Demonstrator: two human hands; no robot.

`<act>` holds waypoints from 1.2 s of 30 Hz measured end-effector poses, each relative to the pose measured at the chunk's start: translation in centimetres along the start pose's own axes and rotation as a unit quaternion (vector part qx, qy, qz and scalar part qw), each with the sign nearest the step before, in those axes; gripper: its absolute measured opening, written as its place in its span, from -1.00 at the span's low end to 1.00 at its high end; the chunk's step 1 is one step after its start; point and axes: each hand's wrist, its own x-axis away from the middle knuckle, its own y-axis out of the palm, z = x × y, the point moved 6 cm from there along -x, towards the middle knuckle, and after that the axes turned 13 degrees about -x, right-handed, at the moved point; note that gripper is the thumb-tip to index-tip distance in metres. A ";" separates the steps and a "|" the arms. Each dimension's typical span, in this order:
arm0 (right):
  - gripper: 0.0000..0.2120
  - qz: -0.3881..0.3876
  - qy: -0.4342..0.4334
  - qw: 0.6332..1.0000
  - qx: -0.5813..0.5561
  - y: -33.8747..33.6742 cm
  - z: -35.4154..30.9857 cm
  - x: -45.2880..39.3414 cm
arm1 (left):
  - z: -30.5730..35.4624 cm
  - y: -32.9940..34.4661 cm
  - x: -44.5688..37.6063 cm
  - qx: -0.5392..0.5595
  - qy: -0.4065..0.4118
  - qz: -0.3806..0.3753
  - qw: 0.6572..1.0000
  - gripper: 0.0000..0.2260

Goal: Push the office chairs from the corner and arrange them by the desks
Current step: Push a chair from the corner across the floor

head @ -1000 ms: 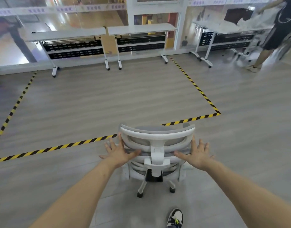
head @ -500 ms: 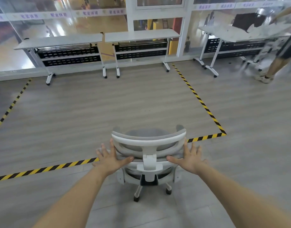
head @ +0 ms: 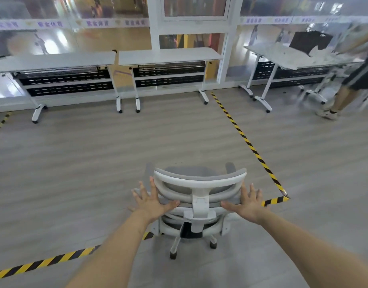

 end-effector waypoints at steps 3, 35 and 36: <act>0.42 0.002 0.004 1.000 -0.017 -2.5 -2.3 -4.7 | 2.0 -3.2 -5.8 -0.016 0.015 -0.006 1.000 0.24; 0.41 0.064 -0.003 0.998 -0.030 -37.4 -22.9 -60.3 | 33.8 -32.7 -60.9 -0.031 0.027 0.013 0.999 0.22; 0.41 0.067 -0.006 0.997 -0.032 -38.4 -23.6 -62.0 | 34.6 -33.7 -62.8 -0.032 0.029 0.014 0.999 0.22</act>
